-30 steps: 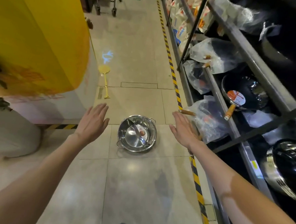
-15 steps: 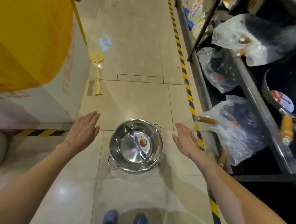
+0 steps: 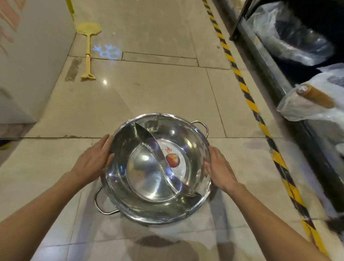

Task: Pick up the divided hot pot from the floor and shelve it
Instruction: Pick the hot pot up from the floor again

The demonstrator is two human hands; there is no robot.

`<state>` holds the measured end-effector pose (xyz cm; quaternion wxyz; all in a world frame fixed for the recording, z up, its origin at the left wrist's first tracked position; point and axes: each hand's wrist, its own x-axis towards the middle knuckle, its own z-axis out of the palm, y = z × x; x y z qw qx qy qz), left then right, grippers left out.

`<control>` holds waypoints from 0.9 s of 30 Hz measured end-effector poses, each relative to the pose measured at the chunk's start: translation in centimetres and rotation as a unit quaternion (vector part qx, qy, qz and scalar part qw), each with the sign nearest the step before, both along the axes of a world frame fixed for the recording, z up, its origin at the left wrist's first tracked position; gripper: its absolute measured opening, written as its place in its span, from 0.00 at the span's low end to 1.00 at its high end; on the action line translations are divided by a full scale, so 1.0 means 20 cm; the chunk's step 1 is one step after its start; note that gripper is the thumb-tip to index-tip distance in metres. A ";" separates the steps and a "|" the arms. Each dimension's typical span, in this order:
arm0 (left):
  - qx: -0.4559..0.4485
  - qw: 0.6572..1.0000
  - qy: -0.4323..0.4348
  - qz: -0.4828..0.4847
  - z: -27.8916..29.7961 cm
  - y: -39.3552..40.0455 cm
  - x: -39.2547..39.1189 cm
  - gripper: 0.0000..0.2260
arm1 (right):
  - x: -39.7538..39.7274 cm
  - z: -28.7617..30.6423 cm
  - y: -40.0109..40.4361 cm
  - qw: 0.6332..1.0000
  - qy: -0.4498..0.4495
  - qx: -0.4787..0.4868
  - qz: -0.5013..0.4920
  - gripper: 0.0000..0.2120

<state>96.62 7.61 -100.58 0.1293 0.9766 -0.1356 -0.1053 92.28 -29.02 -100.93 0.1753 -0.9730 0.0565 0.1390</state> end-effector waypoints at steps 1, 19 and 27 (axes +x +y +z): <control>-0.003 1.000 -0.007 -0.001 -0.06 0.01 0.00 0.28 | 0.01 -0.06 0.00 1.000 -0.008 0.002 -0.001 0.28; -0.097 0.989 0.065 0.085 -0.07 0.06 0.06 0.27 | -0.07 -0.05 -0.09 0.977 0.015 0.195 -0.080 0.37; -0.135 0.980 0.105 0.102 0.64 0.07 0.16 0.31 | -0.08 0.60 -0.11 0.957 0.027 0.258 -0.129 0.38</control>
